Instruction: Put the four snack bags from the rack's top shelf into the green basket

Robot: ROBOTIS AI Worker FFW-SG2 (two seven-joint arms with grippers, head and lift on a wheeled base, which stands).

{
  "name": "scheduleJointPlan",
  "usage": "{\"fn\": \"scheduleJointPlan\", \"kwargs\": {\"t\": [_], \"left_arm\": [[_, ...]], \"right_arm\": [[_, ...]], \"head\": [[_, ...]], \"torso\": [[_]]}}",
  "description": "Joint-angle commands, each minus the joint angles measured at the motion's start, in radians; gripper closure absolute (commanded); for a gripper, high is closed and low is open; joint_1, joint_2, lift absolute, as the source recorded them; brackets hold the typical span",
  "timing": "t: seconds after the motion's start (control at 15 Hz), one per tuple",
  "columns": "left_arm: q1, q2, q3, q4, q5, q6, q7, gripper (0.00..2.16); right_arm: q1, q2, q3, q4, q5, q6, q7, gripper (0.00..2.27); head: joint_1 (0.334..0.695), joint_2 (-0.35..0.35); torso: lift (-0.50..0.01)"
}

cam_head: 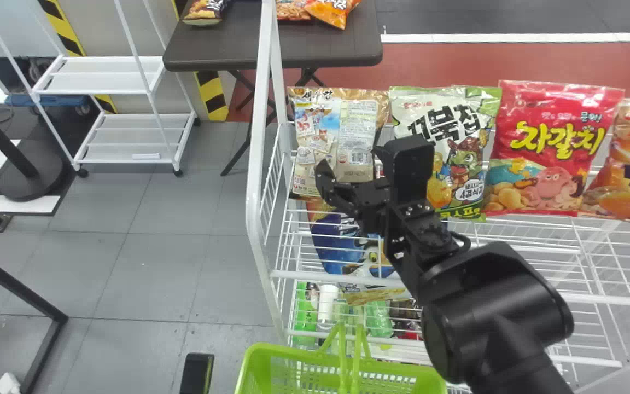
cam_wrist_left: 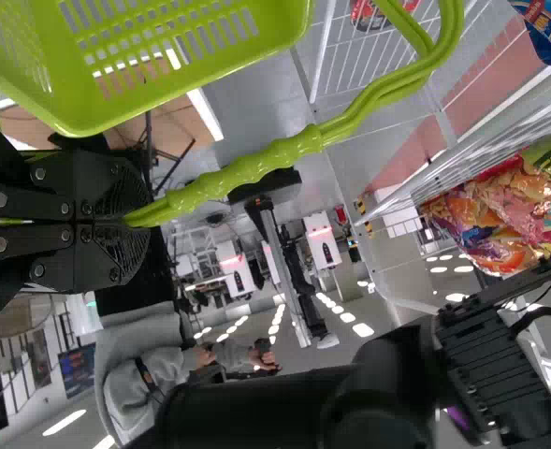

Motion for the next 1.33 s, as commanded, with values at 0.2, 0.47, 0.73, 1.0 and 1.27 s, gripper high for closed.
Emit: {"fn": "scheduleJointPlan", "kwargs": {"t": [0.2,0.47,0.73,1.0,1.27], "left_arm": [[0.0,0.008,0.003,0.0,0.008,-0.005,0.0,2.12],[0.006,0.005,0.006,-0.001,0.009,-0.018,-0.002,2.12],[0.012,-0.002,0.014,-0.006,0.009,-0.03,-0.005,2.12],[0.02,-0.01,0.023,-0.021,0.015,-0.033,-0.012,2.12],[0.03,-0.019,0.031,-0.054,0.017,-0.033,-0.019,2.12]], "right_arm": [[-0.069,0.001,-0.005,0.062,-0.05,0.067,0.098,1.23],[0.008,0.001,0.002,-0.036,-0.012,0.07,0.113,2.01],[0.144,0.001,-0.007,-0.231,0.071,0.07,0.108,2.01],[0.357,-0.089,-0.062,-0.537,0.086,0.135,0.053,2.01],[0.644,-0.195,-0.205,-0.81,0.031,0.162,0.042,2.01]], "head": [[0.695,0.091],[0.695,0.11],[0.695,0.119],[0.695,0.101],[0.695,-0.048]], "torso": [[0.0],[0.0],[0.0],[0.0],[0.0]]}}
